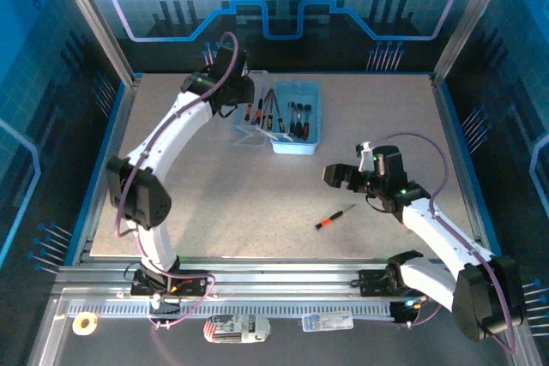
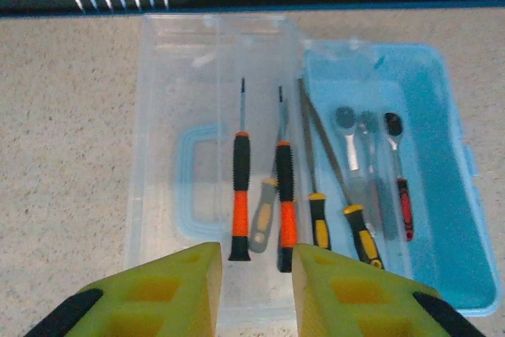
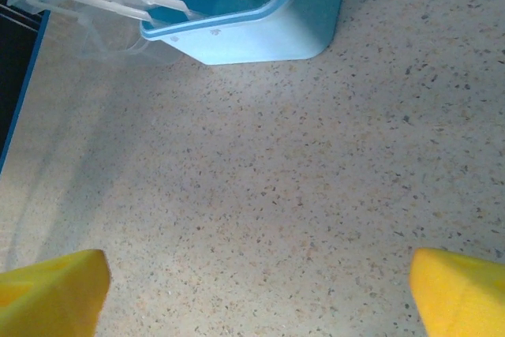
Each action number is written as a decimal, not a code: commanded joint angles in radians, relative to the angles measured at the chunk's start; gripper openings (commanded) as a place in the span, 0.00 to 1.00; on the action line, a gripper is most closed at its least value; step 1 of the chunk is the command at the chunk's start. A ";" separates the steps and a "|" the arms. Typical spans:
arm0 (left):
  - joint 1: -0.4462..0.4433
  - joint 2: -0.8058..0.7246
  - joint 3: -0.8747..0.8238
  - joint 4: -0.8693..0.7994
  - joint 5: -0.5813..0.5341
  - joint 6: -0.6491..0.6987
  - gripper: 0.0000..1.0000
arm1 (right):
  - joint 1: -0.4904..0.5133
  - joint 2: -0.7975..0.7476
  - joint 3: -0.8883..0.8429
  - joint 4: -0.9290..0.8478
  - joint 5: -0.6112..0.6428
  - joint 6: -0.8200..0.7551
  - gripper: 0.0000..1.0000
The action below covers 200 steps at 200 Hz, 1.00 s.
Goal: Pack the tool kit
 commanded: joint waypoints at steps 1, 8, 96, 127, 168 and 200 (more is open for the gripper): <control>-0.059 -0.097 -0.190 0.159 -0.025 0.046 0.33 | -0.013 -0.003 0.039 -0.039 -0.006 -0.056 0.91; -0.072 -0.131 -0.248 0.196 -0.021 0.047 0.33 | -0.012 -0.001 0.044 -0.053 0.018 -0.050 0.89; -0.177 -0.414 -0.732 0.380 0.102 -0.038 0.39 | 0.059 0.113 0.079 0.026 0.034 0.012 0.83; -0.225 -0.425 -0.808 0.376 0.127 -0.082 0.39 | 0.059 0.115 0.087 0.061 0.049 0.037 0.82; -0.317 -0.360 -0.815 0.394 0.117 -0.085 0.39 | 0.059 0.112 0.091 0.047 0.096 0.052 0.80; -0.382 -0.290 -0.781 0.397 0.111 -0.078 0.39 | 0.043 0.063 0.071 -0.014 0.177 0.067 0.81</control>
